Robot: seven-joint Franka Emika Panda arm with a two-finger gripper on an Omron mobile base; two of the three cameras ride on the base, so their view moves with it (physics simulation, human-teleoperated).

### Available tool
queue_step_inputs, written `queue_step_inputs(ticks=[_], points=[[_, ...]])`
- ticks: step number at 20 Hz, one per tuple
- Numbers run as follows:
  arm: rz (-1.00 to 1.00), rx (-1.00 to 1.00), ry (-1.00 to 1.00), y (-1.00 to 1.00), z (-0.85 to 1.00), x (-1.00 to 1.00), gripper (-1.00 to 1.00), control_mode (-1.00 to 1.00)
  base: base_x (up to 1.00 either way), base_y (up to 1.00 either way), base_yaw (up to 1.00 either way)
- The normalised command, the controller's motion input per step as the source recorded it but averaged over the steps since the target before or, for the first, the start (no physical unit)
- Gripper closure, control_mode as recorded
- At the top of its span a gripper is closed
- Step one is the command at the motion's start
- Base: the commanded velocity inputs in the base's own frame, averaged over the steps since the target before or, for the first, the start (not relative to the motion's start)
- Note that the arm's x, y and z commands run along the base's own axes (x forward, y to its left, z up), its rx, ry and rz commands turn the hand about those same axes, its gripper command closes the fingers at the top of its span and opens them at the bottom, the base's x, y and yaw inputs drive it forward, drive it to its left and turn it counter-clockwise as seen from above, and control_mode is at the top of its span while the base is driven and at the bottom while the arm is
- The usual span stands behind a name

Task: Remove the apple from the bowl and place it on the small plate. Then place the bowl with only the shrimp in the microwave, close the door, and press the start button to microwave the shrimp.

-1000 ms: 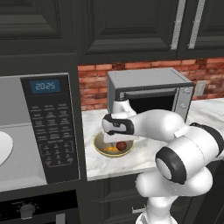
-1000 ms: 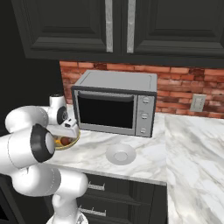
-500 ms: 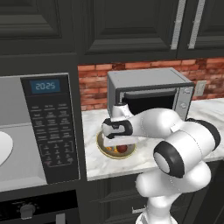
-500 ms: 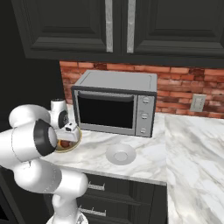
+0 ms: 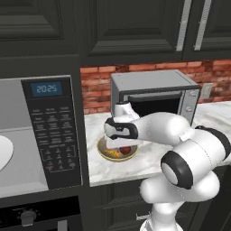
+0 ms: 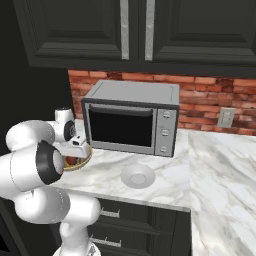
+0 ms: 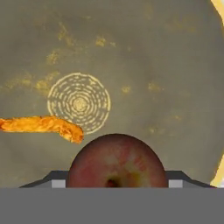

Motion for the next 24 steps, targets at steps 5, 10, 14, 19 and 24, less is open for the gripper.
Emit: queue_step_inputs(ticks=[5,10,14,19,24], points=[[0.00,-0.03,-0.14,-0.08,0.96,-0.26,1.00,-1.00,0.00,0.00,0.00],[-0.02,0.01,-0.09,-0.63,0.74,-0.16,1.00,-1.00,0.00,0.00,0.00],[-0.04,0.14,0.00,-1.00,0.13,0.00,1.00,-1.00,0.00,0.00,0.00],[-0.04,0.22,0.04,-1.00,-0.05,0.00,1.00,-1.00,0.00,0.00,0.00],[-0.05,0.21,0.09,-1.00,-0.14,0.02,1.00,-1.00,0.00,0.00,0.00]])
